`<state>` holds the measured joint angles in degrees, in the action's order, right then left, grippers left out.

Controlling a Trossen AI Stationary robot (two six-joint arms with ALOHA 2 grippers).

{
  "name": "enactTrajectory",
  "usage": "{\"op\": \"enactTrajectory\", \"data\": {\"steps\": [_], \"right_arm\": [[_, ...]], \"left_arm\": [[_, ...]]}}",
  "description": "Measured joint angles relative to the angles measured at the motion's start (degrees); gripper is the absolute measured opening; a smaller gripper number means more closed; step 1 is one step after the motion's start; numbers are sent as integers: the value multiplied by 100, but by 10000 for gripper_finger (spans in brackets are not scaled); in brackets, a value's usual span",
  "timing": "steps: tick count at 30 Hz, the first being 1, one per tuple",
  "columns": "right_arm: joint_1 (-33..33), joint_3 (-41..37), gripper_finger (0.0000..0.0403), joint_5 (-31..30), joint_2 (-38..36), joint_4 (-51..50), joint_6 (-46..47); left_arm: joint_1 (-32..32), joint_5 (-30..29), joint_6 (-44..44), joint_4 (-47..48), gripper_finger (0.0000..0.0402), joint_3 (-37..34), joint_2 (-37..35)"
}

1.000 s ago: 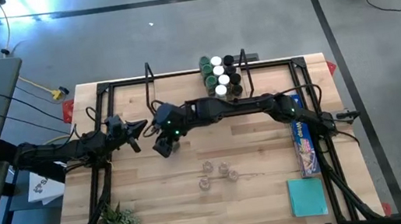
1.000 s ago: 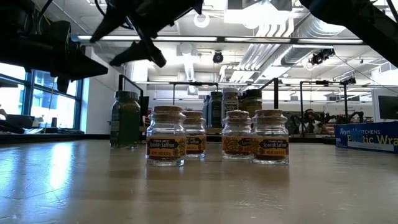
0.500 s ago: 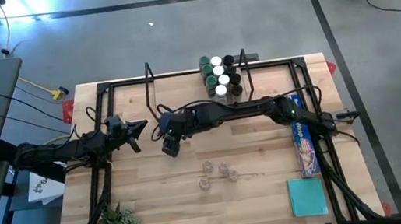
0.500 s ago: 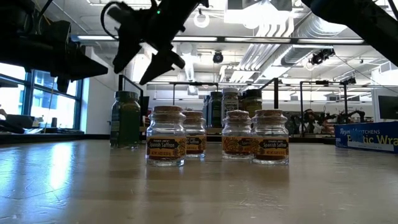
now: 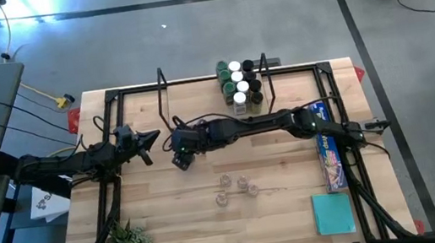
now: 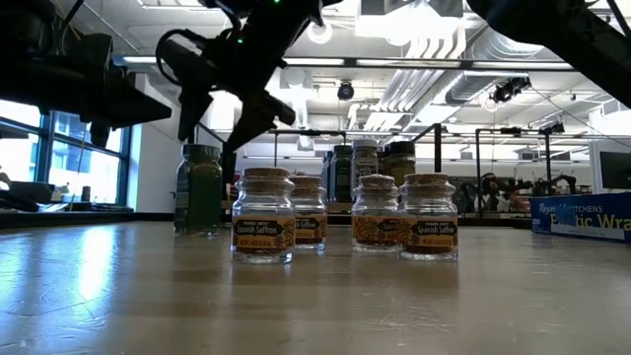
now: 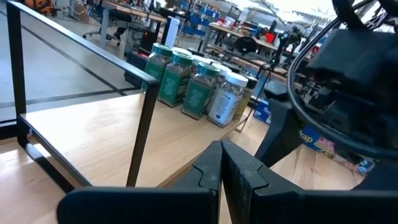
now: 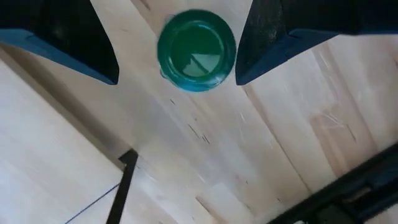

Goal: Shelf spices
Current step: Put the green seasoning bottle on the shelf and align with the other green seasoning bottles

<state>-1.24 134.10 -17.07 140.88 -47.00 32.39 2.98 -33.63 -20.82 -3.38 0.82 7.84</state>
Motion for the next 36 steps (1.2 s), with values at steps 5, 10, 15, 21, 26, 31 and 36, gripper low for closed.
{"op": "enactTrajectory", "data": {"steps": [5,10,15,21,26,31,36], "right_arm": [[-30,-4,314,-77,112,-63,189],[-33,4,290,-50,146,-43,222],[-20,-2,231,-77,150,-117,211],[105,94,190,302,96,-515,-288],[302,79,190,461,-365,-1161,-1470],[802,103,190,839,-961,-1746,-3445],[1529,83,190,1846,-1064,-2483,-4684]], "left_arm": [[0,3,0,0,5,2,24],[0,-1,0,0,5,2,41],[1,0,0,0,5,1,41],[1,-1,0,-1,5,1,41],[0,1,0,0,5,0,41],[0,2,0,0,5,1,41],[2,2,0,0,5,0,41]]}}
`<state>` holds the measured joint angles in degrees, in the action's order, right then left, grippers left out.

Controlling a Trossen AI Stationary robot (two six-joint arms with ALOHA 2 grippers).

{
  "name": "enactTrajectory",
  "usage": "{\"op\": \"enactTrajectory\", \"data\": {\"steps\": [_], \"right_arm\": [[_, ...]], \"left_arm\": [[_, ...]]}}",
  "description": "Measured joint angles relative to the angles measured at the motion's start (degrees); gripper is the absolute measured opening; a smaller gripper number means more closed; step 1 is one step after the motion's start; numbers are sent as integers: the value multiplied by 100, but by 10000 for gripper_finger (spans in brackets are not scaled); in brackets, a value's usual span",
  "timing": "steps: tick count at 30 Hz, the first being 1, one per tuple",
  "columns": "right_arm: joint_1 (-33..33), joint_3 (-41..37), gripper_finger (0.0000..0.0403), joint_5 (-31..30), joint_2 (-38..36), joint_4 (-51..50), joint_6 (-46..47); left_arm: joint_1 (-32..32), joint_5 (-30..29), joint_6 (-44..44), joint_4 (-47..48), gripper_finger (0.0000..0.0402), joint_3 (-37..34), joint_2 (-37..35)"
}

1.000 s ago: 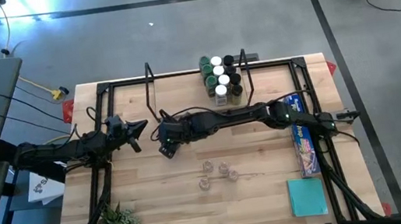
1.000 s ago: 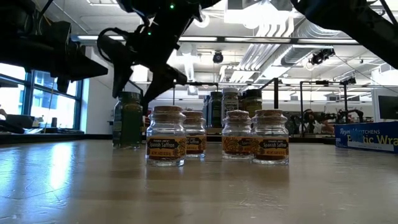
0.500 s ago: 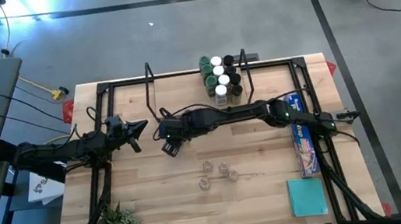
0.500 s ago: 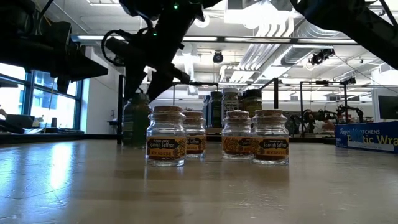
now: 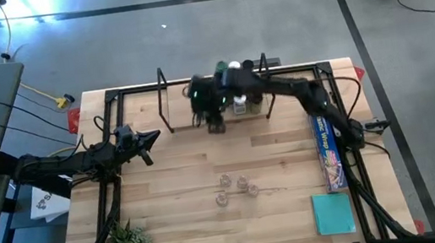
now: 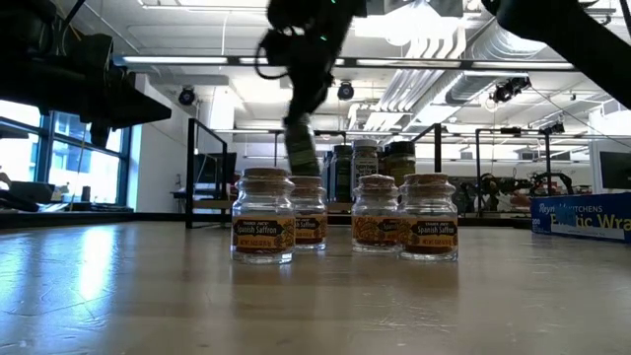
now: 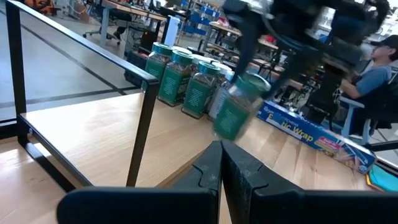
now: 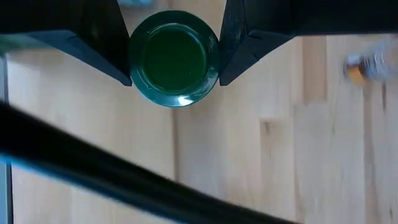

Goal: Shelf spices
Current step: Put the green seasoning bottle on the shelf and align with the other green seasoning bottles

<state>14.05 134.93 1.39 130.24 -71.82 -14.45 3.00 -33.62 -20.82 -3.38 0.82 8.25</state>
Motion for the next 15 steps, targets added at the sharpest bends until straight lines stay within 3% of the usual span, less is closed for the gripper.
{"op": "enactTrajectory", "data": {"steps": [3,8,15], "right_arm": [[383,-11,190,460,-16,-317,-399],[633,-26,190,551,17,-309,-1013],[822,-162,190,575,17,-420,-1155]], "left_arm": [[1,-1,0,0,5,2,0],[-2,0,1,0,5,0,0],[0,-1,0,0,5,2,0]]}}
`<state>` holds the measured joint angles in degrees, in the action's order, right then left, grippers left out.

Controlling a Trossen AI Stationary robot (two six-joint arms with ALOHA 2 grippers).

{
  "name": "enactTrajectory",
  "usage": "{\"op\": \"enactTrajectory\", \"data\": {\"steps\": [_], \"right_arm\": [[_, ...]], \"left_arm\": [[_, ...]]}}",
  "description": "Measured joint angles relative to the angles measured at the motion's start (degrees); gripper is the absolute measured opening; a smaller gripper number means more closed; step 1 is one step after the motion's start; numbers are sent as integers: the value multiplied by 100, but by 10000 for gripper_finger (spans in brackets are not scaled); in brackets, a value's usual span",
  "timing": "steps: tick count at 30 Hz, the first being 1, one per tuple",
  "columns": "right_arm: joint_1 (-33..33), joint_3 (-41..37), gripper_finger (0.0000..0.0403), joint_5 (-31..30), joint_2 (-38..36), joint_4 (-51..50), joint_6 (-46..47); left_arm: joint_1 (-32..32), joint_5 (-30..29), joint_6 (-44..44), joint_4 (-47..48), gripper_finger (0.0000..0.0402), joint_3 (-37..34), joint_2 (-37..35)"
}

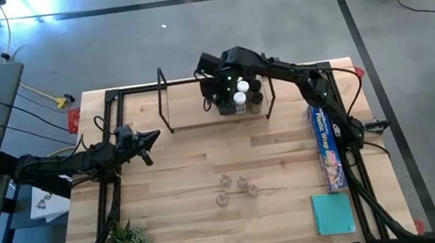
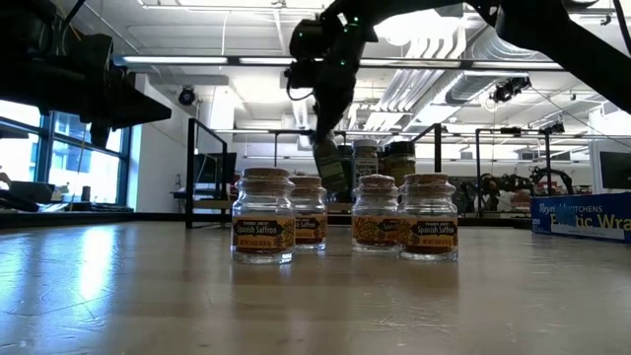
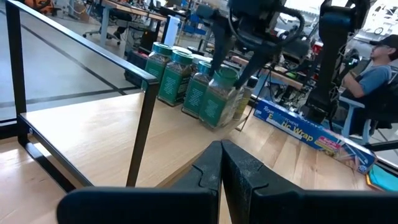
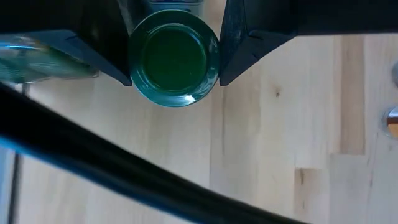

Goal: Shelf spices
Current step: Put the green seasoning bottle on the shelf and align with the other green seasoning bottles

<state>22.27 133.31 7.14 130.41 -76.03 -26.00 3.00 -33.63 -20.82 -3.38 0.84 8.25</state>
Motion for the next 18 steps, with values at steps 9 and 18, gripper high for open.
{"op": "enactTrajectory", "data": {"steps": [9,18], "right_arm": [[4,-144,224,-161,0,-53,180],[-4,-144,225,-323,0,-226,195]], "left_arm": [[0,0,0,0,5,-2,0],[0,0,0,0,5,-2,0]]}}
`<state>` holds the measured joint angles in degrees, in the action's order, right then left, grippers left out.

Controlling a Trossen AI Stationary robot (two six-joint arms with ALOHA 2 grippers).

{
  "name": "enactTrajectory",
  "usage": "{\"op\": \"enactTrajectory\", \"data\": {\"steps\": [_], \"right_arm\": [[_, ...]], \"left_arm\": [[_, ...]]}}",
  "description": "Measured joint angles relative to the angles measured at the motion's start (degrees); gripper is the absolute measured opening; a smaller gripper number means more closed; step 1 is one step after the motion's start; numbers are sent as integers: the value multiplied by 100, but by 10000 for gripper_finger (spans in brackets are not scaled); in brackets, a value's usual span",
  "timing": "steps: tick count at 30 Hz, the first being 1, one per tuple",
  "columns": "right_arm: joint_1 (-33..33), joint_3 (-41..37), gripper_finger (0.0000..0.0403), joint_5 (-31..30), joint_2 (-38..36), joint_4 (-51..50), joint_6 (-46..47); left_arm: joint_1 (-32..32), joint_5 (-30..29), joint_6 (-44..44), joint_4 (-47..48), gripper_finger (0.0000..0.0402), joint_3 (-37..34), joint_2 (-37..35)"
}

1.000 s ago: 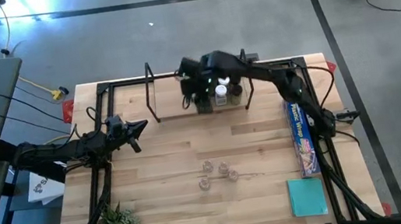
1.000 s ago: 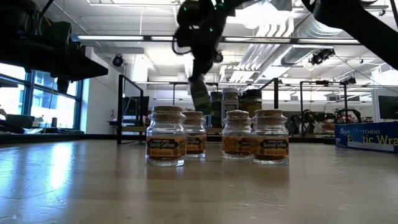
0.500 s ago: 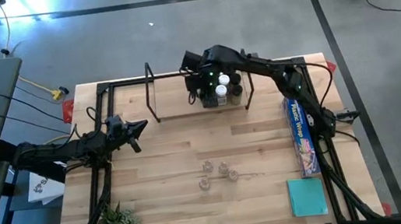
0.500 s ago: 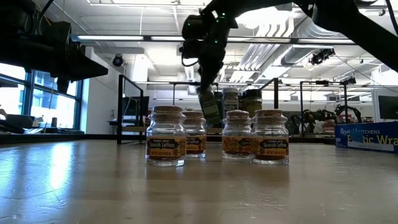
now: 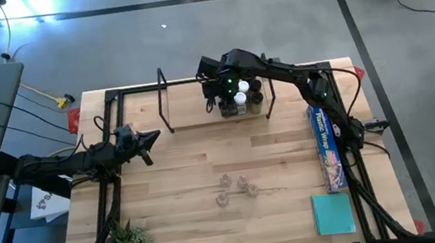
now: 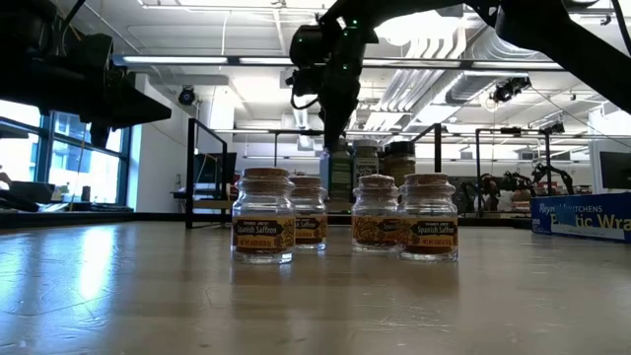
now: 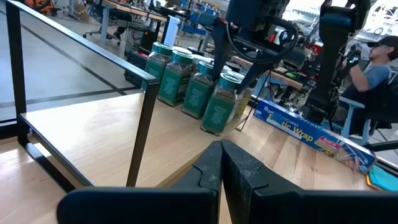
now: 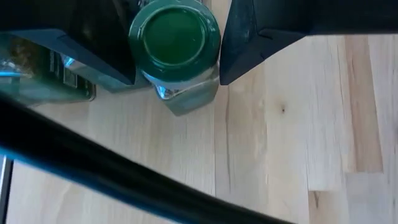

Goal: Shelf spices
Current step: Put the green seasoning bottle on the shelf and align with the other green seasoning bottles

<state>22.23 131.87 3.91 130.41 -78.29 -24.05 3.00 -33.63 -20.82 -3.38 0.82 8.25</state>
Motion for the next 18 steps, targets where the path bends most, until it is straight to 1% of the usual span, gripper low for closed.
{"op": "enactTrajectory", "data": {"steps": [4,12,18], "right_arm": [[-27,16,221,-170,0,-98,227],[-28,299,221,-250,-42,-32,847],[-123,308,221,-308,-74,-191,859]], "left_arm": [[1,0,0,0,5,1,0],[-1,-2,0,0,5,0,0],[-1,0,0,0,5,0,0]]}}
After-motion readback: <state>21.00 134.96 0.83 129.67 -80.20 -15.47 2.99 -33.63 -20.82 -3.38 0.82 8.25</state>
